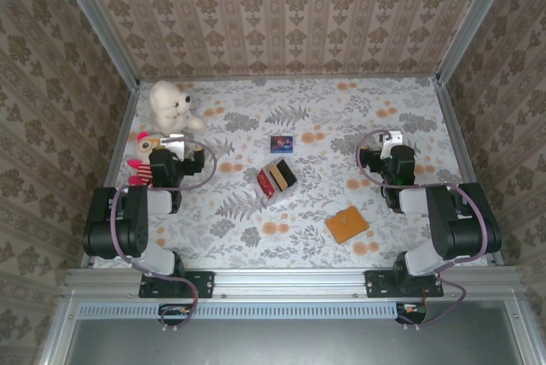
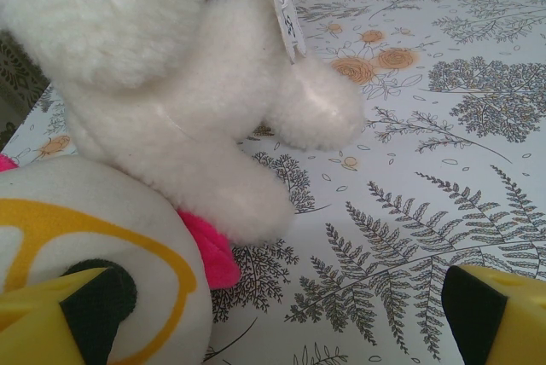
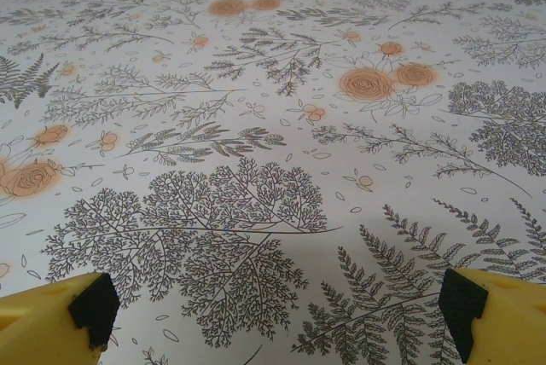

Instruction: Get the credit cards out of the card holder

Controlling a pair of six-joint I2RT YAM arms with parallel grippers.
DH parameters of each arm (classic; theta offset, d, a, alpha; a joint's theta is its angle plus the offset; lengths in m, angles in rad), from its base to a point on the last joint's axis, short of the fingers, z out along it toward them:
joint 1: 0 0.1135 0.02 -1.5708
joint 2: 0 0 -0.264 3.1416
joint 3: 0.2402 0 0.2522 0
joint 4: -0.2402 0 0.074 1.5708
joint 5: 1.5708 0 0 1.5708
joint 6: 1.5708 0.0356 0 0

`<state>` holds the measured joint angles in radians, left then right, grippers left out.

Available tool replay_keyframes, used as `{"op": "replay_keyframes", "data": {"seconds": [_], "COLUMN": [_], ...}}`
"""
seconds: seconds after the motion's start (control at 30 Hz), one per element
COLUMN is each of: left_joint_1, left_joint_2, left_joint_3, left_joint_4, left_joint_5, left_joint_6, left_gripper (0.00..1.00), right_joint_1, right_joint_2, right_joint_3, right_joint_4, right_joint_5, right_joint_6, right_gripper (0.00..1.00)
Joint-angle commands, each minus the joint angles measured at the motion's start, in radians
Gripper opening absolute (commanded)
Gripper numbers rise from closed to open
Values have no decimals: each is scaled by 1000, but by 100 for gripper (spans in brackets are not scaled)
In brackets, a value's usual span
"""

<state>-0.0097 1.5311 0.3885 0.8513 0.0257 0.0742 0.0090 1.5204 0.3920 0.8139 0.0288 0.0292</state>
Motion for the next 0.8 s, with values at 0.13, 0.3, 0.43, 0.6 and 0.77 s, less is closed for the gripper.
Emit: {"op": "replay_keyframes", "data": {"seconds": [0.13, 0.3, 0.43, 0.6, 0.77], "left_joint_1": [7, 7, 2, -37, -47], "left_joint_2": [-43, -185, -298, -439, -508], "left_joint_3": [-12, -2, 55, 138, 287], "left_joint_4": [20, -132, -350, -640, -972], "left_joint_5": [-102, -104, -130, -142, -84], "left_joint_6": [-64, -71, -129, -231, -452], "left_gripper": [100, 100, 100, 100, 100], "right_joint_1": [-1, -1, 3, 5, 18], "right_joint_2": [-9, -173, -315, -467, -517], "right_joint_3": [-19, 25, 136, 267, 386], "right_joint_4": [90, -119, -446, -852, -1160], "right_joint_5": [22, 52, 76, 105, -25], "right_joint_6": [7, 19, 109, 316, 452], "right_gripper": [100, 100, 100, 100, 100]}}
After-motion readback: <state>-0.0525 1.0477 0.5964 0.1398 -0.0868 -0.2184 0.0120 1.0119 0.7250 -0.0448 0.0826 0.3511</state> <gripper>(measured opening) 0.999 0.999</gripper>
